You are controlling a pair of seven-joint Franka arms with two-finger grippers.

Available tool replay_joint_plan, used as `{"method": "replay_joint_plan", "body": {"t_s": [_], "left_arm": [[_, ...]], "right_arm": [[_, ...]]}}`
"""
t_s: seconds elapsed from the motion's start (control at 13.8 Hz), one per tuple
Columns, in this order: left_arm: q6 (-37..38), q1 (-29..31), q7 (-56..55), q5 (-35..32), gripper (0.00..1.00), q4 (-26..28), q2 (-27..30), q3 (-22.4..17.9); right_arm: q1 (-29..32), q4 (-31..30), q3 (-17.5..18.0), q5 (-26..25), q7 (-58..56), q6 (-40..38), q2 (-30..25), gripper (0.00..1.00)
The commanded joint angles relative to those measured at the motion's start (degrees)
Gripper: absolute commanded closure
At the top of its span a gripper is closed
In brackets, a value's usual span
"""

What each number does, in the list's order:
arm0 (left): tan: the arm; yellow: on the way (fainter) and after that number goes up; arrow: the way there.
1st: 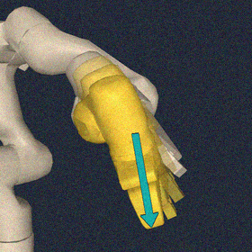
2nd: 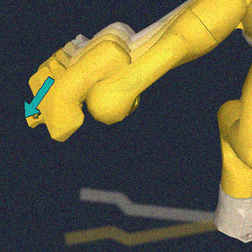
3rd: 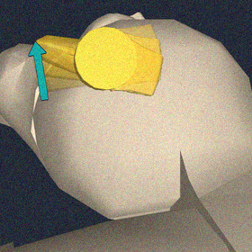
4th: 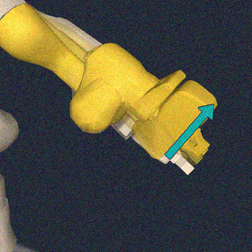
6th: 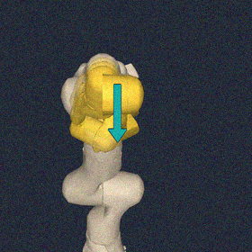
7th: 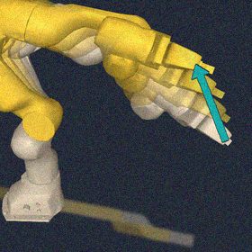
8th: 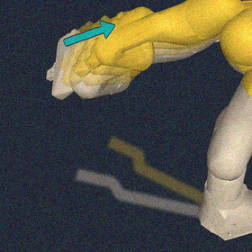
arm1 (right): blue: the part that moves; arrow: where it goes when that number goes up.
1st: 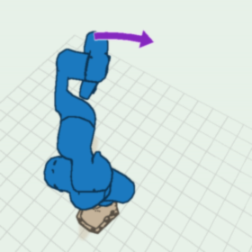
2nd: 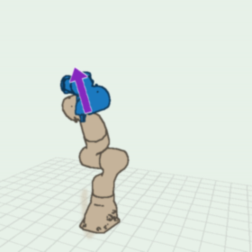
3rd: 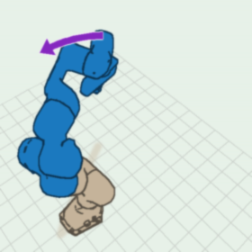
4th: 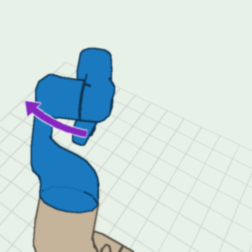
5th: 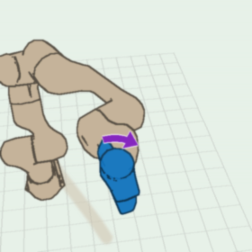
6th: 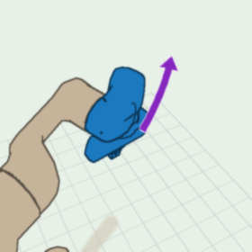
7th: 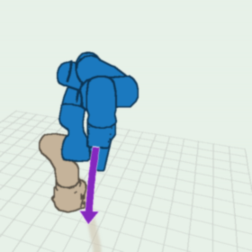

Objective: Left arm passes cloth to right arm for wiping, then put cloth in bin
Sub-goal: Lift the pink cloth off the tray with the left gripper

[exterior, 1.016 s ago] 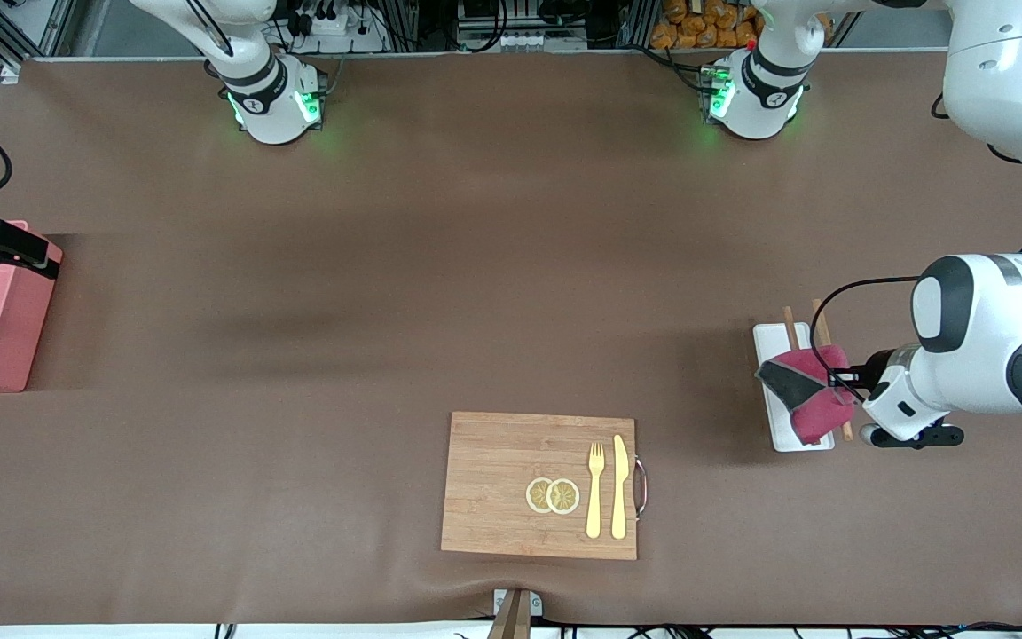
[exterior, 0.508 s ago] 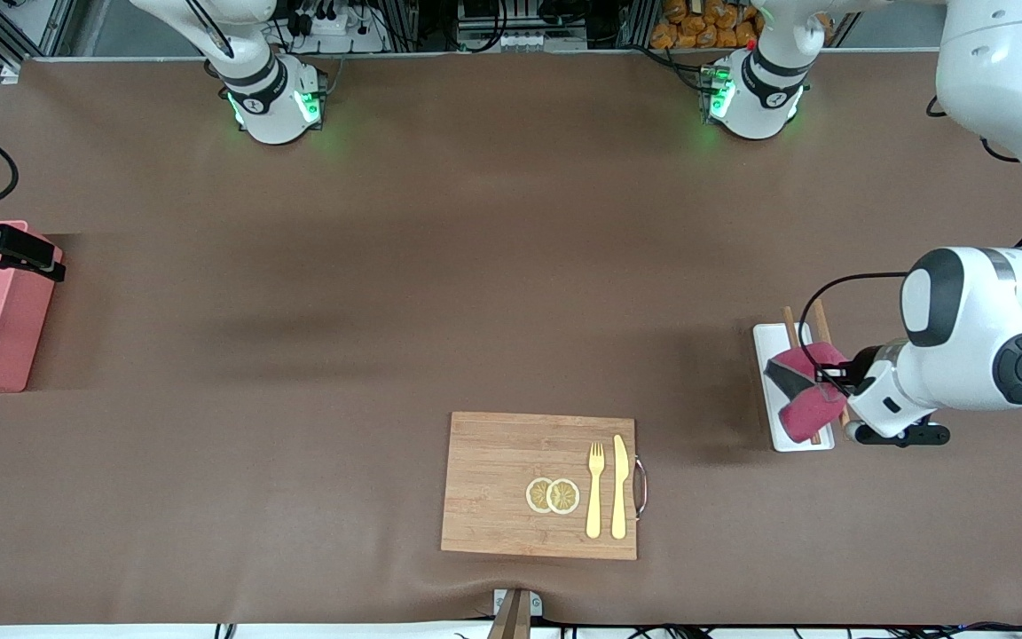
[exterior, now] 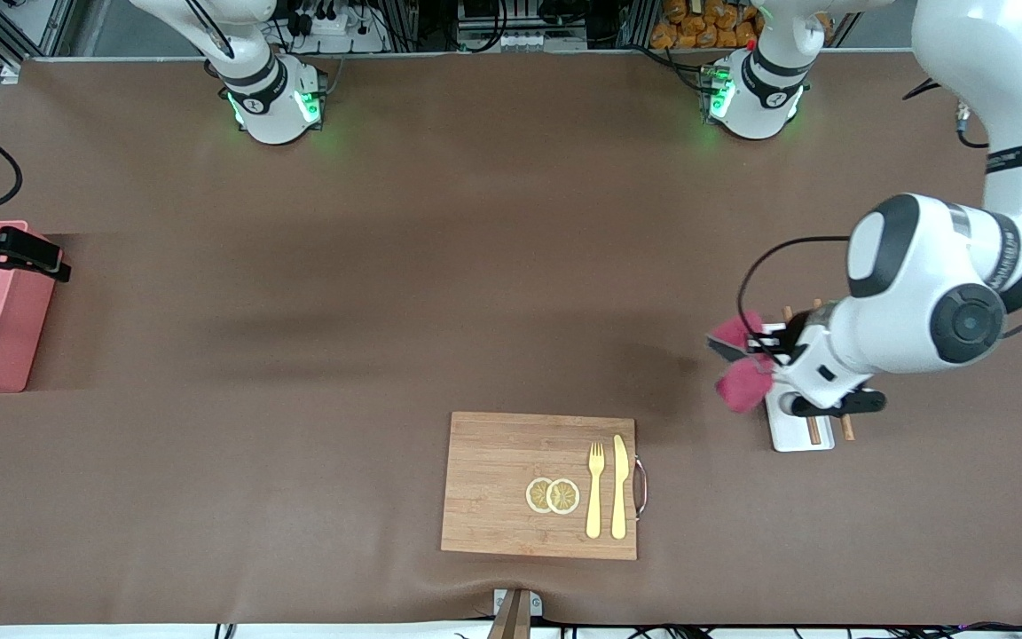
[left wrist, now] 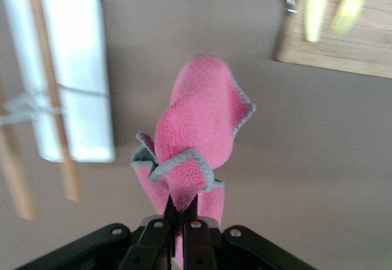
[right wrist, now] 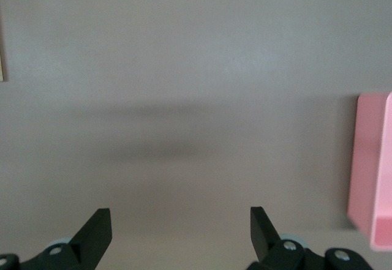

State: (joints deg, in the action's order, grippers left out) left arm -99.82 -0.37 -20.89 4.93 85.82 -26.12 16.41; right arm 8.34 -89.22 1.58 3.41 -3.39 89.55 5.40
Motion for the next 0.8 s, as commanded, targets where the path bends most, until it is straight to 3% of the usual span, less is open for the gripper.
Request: {"method": "replay_joint_plan", "body": {"t_s": [0.0,0.22,0.51,0.73], "left_arm": [[0.42,-0.59,-10.1,3.06,1.0,-1.35,0.72,4.4],[-5.45,-6.2,-22.75,3.24,1.0,-1.44,0.02,7.14],[-18.19,-17.44,-41.82,3.24,1.0,-4.25,-4.27,7.06],[-26.8,-24.04,-53.26,3.15,1.0,-6.89,-6.92,6.79]], "right_arm": [[-1.3,0.36,0.44,5.79,14.93,-4.81,0.66,0.0],[-4.81,0.36,0.44,11.43,29.97,-8.16,1.45,0.0],[-12.01,0.1,0.53,13.19,49.92,-8.26,2.94,0.0],[-10.54,-1.65,0.44,26.88,59.46,-8.34,6.8,0.0]]}}
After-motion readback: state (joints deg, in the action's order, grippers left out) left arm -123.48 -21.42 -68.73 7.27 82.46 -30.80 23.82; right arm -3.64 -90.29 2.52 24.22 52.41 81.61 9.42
